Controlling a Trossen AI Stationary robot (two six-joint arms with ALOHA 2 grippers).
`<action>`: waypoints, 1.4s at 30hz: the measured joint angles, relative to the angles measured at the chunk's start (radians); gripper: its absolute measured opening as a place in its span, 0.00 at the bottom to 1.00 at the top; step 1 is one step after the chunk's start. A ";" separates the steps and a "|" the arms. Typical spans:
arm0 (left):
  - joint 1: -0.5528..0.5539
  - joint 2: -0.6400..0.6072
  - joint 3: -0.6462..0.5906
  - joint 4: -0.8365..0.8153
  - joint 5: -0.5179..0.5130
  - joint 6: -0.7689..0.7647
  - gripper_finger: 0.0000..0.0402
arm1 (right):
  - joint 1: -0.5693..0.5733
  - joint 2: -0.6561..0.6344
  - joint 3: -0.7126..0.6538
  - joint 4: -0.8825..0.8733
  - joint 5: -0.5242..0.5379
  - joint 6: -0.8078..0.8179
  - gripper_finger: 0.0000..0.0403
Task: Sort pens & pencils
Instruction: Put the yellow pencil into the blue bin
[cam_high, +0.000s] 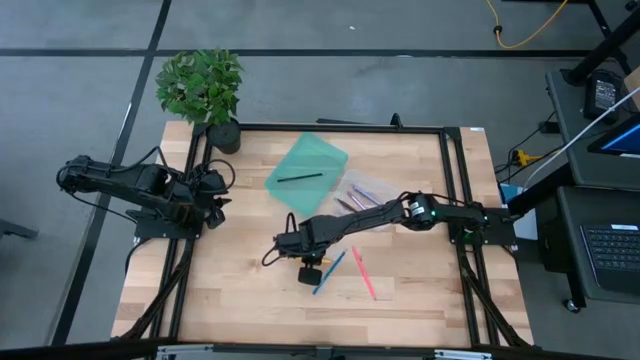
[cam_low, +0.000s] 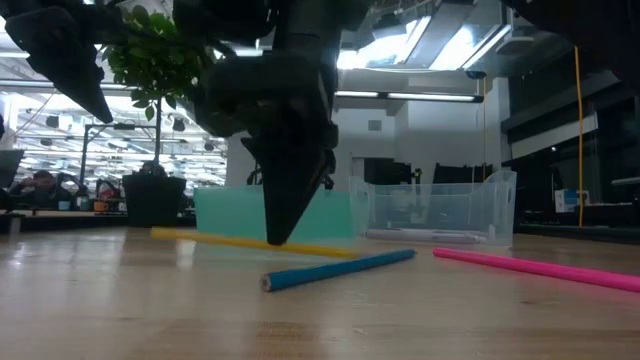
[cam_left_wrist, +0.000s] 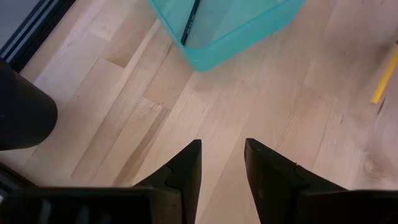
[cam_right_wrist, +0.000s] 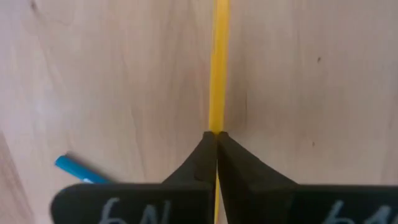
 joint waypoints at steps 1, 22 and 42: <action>0.000 0.000 0.000 0.000 0.000 0.000 0.29 | 0.000 0.000 0.005 -0.005 0.000 0.000 0.01; 0.000 0.000 0.000 0.000 0.000 0.000 0.29 | -0.002 -0.005 0.010 -0.002 0.008 0.000 0.00; 0.000 0.000 0.000 0.000 0.000 0.000 0.29 | -0.003 -0.007 0.011 -0.001 -0.013 -0.026 0.07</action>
